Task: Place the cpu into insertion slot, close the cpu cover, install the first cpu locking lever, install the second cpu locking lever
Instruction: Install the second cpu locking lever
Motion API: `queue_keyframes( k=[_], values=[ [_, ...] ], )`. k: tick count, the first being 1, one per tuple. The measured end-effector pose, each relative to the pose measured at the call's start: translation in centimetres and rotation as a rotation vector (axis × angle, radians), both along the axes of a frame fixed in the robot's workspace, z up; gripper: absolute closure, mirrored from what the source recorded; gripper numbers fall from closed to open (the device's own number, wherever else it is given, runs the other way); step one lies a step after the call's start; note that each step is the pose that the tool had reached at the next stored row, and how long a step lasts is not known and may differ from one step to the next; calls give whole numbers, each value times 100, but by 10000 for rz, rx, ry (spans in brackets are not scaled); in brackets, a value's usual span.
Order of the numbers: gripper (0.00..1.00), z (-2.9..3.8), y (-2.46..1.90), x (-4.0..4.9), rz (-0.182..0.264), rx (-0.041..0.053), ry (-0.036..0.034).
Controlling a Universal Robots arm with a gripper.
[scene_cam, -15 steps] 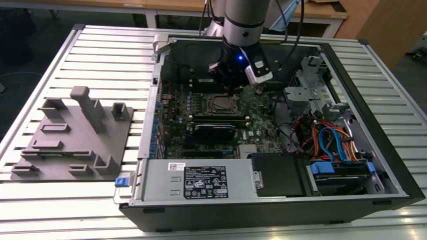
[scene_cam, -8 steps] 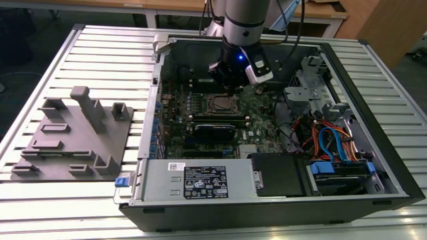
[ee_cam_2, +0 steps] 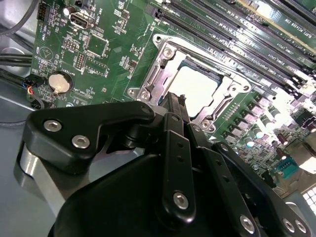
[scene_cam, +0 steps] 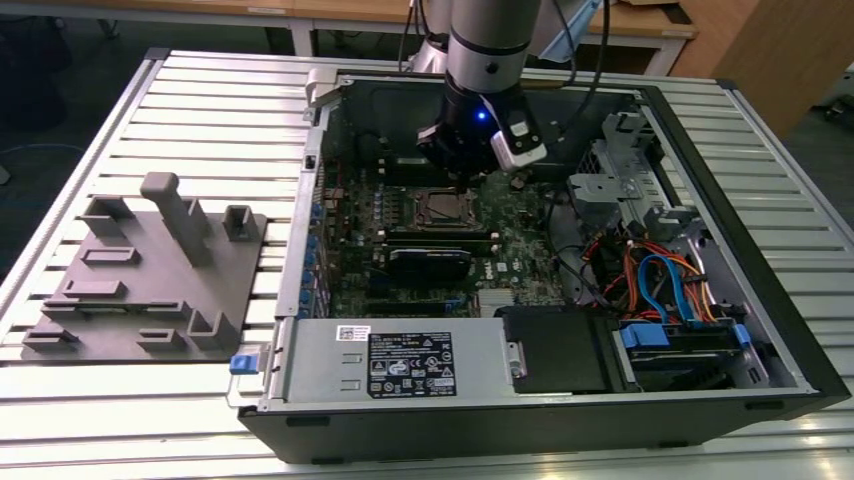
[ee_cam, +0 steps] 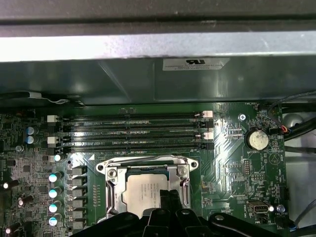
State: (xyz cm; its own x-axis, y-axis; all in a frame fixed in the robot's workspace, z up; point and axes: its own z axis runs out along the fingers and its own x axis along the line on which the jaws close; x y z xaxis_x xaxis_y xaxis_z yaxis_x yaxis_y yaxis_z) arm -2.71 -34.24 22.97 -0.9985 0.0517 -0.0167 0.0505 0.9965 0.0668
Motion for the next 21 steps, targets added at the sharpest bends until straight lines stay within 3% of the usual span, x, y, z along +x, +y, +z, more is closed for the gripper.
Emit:
queue_keyframes(
  k=[4,9,13,17,21],
  values=[
    [90,4,-7,0,-1,-2,1],
    [90,102,-8,0,-1,-3,3],
    [90,101,-18,0,-19,-2,3],
    [90,98,-77,0,-21,-2,3],
    [90,97,-79,0,-22,-2,3]
  ],
)
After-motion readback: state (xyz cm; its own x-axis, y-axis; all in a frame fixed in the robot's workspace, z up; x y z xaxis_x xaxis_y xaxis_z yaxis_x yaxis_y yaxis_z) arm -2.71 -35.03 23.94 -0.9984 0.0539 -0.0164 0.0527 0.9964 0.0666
